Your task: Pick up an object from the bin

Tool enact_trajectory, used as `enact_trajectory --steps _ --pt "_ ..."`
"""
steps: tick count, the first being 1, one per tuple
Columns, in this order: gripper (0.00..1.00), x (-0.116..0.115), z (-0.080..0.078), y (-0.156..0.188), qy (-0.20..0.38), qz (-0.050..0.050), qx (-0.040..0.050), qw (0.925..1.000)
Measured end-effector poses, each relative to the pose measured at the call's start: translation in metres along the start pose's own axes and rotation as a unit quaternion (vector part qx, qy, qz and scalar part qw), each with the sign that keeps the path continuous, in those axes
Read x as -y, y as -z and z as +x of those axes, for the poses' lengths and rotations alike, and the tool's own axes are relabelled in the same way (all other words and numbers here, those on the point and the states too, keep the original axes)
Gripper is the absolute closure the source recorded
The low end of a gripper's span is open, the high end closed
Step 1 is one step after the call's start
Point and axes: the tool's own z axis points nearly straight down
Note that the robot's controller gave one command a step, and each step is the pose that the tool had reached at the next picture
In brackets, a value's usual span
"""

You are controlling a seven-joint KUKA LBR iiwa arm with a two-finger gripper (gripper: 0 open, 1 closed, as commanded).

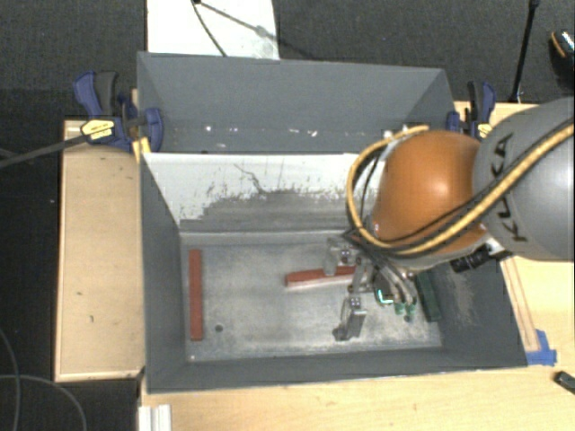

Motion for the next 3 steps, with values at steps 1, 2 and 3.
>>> enact_trajectory --steps 1,2,3 --pt "0.00 0.008 -0.060 -0.124 0.035 0.000 0.0005 0.9994" --pt "1.00 0.008 -0.061 -0.120 0.032 0.000 0.0032 0.9995" --pt "1.00 0.015 -0.043 0.014 0.248 0.001 0.0066 0.9687"
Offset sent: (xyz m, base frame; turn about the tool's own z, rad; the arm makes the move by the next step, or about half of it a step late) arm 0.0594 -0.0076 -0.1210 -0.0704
